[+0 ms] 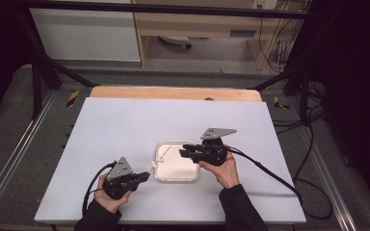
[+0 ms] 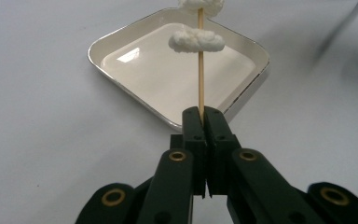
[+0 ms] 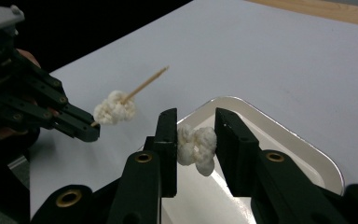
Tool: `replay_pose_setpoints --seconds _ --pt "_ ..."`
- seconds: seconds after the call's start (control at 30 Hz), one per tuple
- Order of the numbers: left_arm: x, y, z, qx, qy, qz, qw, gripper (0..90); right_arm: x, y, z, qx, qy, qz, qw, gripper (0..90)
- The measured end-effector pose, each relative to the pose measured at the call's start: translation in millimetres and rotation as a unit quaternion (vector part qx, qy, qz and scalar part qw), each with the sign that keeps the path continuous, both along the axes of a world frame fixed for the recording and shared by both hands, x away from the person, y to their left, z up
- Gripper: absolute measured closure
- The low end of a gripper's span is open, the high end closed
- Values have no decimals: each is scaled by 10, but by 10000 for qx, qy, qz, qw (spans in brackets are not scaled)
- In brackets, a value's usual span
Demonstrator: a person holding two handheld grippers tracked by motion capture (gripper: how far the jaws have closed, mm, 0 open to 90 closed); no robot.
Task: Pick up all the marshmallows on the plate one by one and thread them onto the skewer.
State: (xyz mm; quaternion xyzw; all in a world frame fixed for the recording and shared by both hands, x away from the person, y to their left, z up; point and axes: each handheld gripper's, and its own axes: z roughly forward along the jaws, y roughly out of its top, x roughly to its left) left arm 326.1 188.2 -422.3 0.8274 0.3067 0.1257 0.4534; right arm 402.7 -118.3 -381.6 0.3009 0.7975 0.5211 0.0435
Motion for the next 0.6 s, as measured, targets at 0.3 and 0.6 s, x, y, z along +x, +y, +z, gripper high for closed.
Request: replay_pose_setpoints --seconds 0.3,0.6 --pt "-33 -47 3 -11 -27 -90 10000 886 13 -50 112 600 152 79 9981 709" --pt "-39 -74 5 -110 -150 -257 9995 885 40 -81 177 1025 275 144 9942 708"
